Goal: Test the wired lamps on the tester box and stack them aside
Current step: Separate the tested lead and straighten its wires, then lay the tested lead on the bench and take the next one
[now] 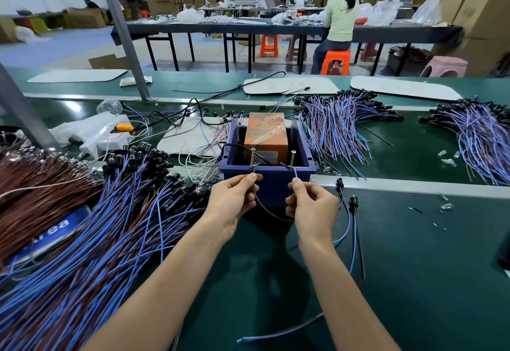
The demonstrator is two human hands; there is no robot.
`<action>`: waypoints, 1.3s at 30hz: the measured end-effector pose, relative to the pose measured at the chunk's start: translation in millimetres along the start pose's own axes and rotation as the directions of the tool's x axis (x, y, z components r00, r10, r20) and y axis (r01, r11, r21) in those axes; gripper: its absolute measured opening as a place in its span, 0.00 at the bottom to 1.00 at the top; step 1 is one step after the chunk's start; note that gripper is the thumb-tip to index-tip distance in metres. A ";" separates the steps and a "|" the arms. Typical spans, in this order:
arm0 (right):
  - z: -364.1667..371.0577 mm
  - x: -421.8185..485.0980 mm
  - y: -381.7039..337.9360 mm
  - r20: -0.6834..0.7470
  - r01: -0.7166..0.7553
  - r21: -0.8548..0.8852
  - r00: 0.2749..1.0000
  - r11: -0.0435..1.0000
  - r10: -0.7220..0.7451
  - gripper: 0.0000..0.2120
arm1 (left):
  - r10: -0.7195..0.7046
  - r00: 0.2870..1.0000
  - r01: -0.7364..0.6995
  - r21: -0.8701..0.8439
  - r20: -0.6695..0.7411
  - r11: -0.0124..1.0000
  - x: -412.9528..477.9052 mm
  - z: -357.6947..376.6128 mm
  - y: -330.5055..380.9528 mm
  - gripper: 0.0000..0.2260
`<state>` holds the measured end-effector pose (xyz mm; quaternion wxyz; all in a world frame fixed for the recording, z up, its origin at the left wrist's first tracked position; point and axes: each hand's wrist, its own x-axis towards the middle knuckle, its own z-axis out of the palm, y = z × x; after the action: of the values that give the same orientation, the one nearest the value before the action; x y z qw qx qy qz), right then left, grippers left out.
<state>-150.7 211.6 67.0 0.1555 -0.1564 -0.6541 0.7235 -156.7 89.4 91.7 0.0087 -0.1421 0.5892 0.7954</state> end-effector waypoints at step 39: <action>-41.8 -56.6 -4.1 0.786 0.446 -0.579 0.529 0.682 0.321 0.10 | 0.323 0.927 -0.159 0.979 0.192 -0.128 -43.4 -126.8 17.2 0.17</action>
<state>-81.5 225.2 68.4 -0.2280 0.1927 -0.8781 0.3739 -90.8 -28.4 84.4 -0.0697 -0.0242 0.9934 0.0879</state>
